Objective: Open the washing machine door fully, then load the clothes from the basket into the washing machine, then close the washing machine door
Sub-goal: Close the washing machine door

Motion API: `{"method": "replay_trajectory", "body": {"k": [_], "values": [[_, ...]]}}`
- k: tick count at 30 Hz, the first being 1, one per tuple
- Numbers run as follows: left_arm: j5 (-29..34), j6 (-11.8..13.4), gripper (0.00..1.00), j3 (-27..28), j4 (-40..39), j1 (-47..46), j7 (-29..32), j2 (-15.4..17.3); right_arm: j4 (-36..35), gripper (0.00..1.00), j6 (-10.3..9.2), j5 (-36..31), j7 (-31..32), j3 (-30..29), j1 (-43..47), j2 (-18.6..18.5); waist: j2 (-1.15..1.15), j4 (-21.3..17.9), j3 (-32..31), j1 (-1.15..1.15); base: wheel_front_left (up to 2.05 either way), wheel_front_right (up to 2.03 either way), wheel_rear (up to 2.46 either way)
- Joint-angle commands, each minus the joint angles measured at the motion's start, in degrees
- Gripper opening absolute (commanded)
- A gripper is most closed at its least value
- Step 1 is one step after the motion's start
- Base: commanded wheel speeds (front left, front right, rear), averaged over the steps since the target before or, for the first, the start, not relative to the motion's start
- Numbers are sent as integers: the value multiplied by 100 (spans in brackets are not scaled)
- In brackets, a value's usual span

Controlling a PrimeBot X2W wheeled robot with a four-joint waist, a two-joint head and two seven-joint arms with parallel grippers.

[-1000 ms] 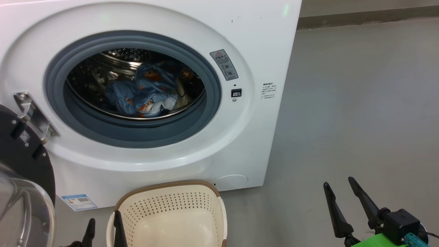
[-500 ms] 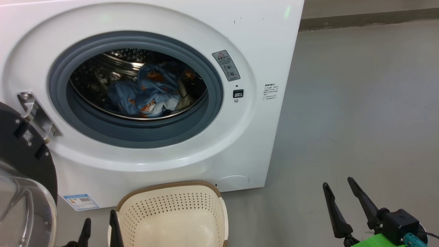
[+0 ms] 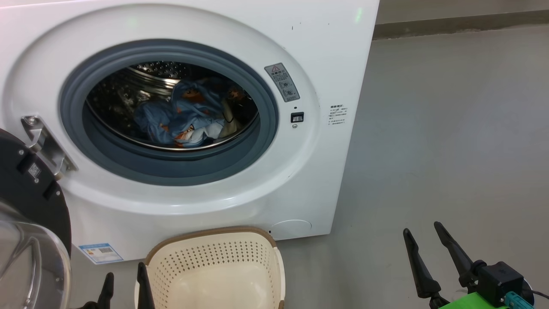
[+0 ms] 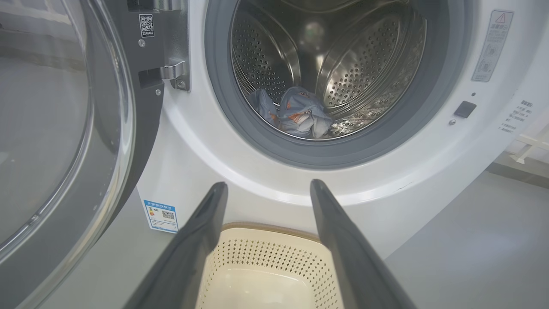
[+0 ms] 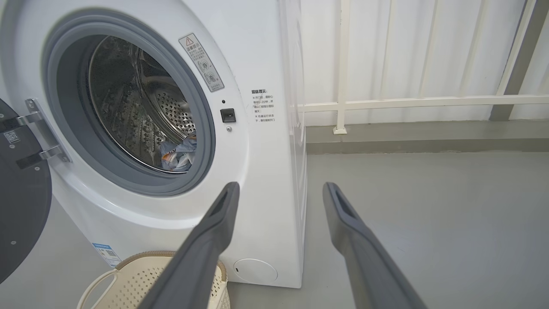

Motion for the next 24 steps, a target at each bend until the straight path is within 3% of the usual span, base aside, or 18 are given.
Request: {"method": "replay_trajectory", "body": {"k": [1, 15, 24], "values": [[93, -18, 100, 208, -117, -53, -37, 11, -135, 100, 51, -42, -28, 120, -128, -37, 0, -1, 4, 0, 0, 0, 0], [155, 54, 100, 233, -77, -72, -37, -8, -146, 100, 51, -36, -28, 116, -126, -35, 0, -9, 27, 0, -9, 9, 0], [158, 56, 100, 227, -80, -71, -37, -15, -152, 100, 51, -38, -28, 124, -121, -24, 0, -16, 47, 0, -121, 121, 0]]}}
